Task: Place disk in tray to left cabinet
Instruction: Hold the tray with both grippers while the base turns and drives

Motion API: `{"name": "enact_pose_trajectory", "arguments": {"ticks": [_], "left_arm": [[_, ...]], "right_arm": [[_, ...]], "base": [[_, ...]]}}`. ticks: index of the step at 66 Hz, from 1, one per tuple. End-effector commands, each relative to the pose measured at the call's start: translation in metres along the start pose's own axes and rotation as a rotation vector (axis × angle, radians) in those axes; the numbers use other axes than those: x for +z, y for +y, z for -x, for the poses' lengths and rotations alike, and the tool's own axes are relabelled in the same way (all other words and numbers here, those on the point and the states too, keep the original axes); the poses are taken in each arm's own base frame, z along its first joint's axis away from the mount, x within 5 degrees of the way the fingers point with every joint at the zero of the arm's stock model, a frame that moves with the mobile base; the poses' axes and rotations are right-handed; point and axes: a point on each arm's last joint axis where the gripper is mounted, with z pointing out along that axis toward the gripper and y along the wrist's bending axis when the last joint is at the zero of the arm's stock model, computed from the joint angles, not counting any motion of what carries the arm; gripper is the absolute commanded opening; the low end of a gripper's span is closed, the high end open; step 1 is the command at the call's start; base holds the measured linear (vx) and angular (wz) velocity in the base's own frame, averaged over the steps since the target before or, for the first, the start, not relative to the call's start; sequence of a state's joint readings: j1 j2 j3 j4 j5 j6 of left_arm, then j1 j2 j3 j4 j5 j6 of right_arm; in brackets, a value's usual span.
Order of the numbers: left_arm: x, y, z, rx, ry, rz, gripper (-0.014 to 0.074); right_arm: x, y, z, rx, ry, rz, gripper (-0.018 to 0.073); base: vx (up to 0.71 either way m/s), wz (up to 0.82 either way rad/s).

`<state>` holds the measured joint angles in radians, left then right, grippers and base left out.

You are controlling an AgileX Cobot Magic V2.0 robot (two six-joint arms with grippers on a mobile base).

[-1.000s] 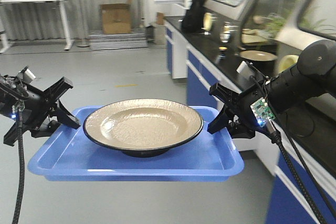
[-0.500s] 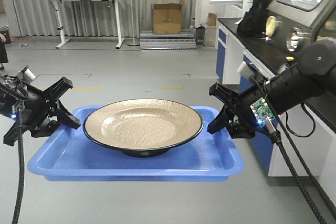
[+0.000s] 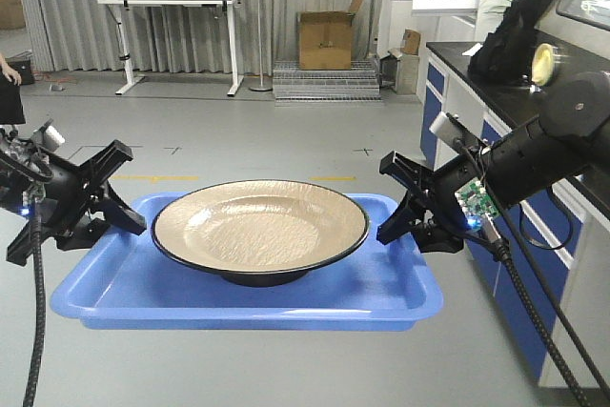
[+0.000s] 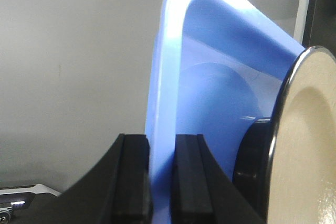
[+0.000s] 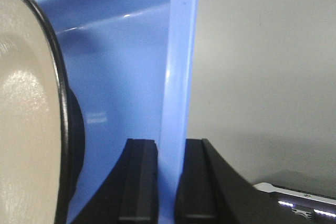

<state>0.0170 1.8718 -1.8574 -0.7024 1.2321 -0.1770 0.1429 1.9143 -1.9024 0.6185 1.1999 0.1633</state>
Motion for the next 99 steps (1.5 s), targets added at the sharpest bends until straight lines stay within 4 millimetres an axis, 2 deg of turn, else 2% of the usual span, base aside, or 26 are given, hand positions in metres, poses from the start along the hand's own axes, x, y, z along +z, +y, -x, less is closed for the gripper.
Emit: {"name": "enact_pose_trajectory", "arguments": {"ticks": [1, 99], "left_arm": [[-0.0284, -0.043, -0.0173, 0.008, 0.001, -0.19, 0.0], [-0.0284, -0.0431, -0.0173, 0.007, 0.001, -0.191, 0.0]], "right_arm": [[-0.031, 0.0403, -0.0074, -0.025, -0.067, 0.183, -0.0004], [-0.031, 0.04, -0.0073, -0.026, -0.068, 0.18, -0.0004]], "base": [[0.52, 0.04], [0.61, 0.04]]}}
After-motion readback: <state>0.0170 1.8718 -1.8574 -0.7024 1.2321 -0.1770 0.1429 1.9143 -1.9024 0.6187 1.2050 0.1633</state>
